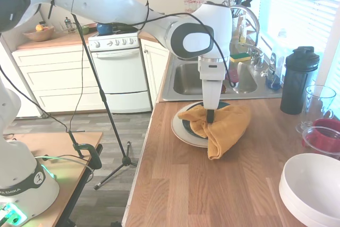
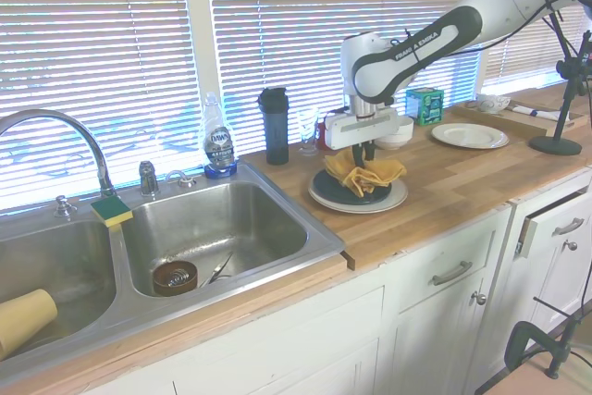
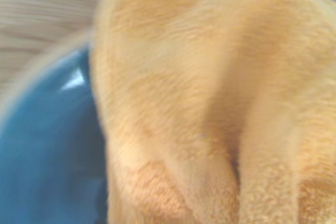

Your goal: Wipe the blue plate in counterclockwise motion

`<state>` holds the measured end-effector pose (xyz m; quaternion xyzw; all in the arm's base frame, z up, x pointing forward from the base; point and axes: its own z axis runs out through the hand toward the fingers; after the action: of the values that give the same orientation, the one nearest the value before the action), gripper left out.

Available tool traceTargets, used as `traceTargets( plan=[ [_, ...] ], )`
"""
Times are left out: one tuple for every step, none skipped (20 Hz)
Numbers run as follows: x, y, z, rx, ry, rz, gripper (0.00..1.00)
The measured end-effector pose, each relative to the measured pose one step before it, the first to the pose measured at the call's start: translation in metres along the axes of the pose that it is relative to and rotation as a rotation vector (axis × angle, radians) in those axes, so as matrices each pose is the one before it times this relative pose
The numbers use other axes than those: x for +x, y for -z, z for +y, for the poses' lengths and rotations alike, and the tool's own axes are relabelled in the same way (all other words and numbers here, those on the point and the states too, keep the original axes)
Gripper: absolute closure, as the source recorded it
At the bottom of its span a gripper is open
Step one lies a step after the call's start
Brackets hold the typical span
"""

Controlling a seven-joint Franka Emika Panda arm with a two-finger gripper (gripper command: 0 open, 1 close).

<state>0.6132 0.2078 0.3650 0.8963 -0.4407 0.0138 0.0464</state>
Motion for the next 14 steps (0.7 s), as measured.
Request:
traceTargets(
  plan=[
    [-0.00794,0.00150,-0.00663,-0.00236,0.00549,0.00389,1.00],
    [-0.00908,0.00067,-0.00683,0.00014,0.00805,0.00578,1.00],
    [-0.00937,-0.00063,-0.00632,-0.00212,0.00666,0.00787,1.00],
    [-0.00984,-0.00077,-0.00624,-0.00191,0.00620,0.00973,1.00],
    [-0.00797,-0.00107,-0.00444,-0.00218,0.00674,0.00965,1.00],
    [-0.00695,-0.00042,-0.00306,-0.00118,0.00569,0.00862,1.00],
    [-0.00591,0.00048,-0.00181,-0.00045,0.00563,0.00819,1.00],
    [-0.00426,0.00096,-0.00126,0.00084,0.00524,0.00755,1.00],
    [-0.00300,0.00131,-0.00056,0.00221,0.00476,0.00663,1.00],
    [-0.00199,0.00104,0.00040,0.00524,0.00415,0.00519,1.00],
    [-0.00178,-0.00013,0.00151,0.00555,0.00392,0.00349,1.00],
    [-0.00194,-0.00037,0.00335,0.00715,0.00365,0.00337,1.00],
    [-0.00215,-0.00036,0.00509,0.00680,0.00340,0.00324,1.00],
    [-0.00224,0.00014,0.00644,0.00730,0.00310,0.00343,1.00]
  ],
)
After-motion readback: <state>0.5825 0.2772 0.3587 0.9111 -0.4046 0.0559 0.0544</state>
